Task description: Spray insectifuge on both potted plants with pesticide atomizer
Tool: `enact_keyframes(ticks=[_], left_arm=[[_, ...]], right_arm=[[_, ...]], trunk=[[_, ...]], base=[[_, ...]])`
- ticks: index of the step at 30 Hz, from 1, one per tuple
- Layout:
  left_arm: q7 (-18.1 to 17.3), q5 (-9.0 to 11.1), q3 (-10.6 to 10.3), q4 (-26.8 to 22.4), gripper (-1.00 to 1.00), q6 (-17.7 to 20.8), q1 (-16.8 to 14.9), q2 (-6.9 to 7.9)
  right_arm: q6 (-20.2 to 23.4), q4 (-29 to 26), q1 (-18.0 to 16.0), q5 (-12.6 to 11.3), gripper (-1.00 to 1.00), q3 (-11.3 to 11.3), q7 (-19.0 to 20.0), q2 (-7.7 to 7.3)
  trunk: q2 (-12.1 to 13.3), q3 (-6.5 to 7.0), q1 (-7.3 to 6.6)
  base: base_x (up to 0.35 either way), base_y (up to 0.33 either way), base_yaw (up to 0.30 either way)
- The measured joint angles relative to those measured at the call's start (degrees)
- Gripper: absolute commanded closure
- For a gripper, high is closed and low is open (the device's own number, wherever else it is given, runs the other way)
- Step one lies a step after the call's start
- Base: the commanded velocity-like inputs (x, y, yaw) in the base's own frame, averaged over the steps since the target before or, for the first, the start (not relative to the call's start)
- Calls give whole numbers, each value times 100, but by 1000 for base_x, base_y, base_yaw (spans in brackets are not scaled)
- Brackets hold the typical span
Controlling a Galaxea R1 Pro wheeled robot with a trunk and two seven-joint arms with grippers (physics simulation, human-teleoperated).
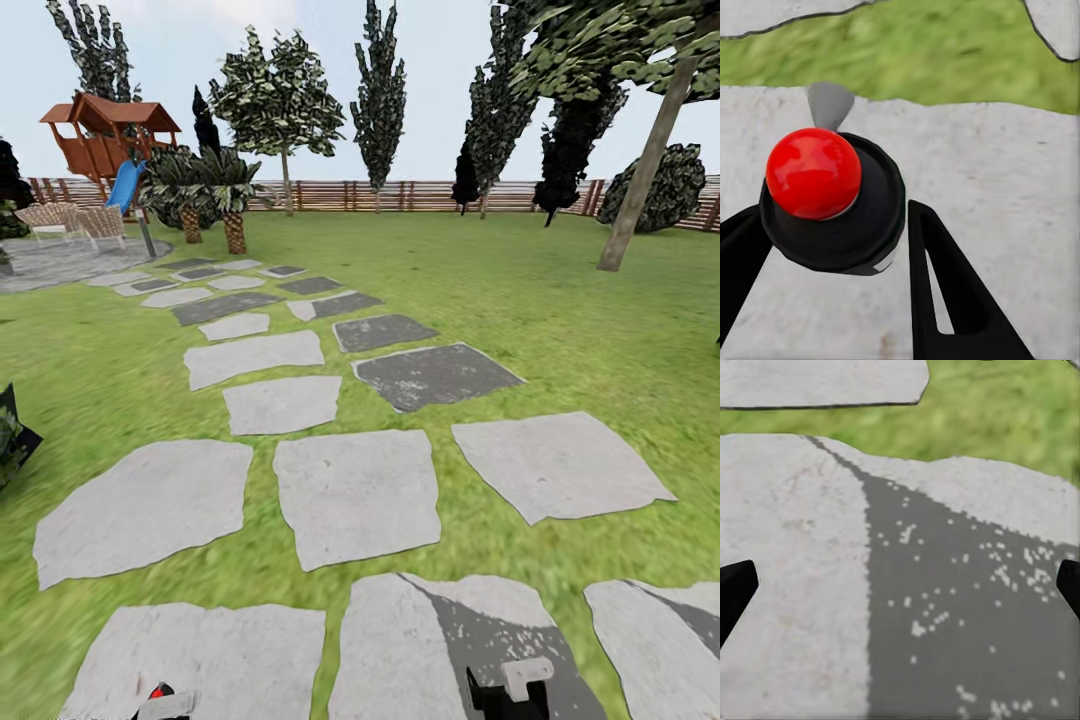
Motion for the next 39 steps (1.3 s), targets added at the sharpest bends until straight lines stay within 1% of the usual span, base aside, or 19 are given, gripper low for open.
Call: enact_keyframes(ticks=[3,17,25,39], left_arm=[[0,-12,-1,0,100,2,0,-13],[3,-39,-16,0,100,3,5,-35],[8,45,-8,0,100,9,9,-32],[5,62,3,1,100,9,9,-32]], right_arm=[[0,48,0,0,-100,2,2,2],[0,80,0,1,-100,3,7,15],[0,82,0,1,-100,3,7,24],[8,164,0,0,-100,8,6,52]], trunk=[[120,66,-66],[122,143,-67],[122,189,-70],[122,267,-70]], base=[[0,0,212],[17,0,224],[289,0,225],[339,-64,225]])
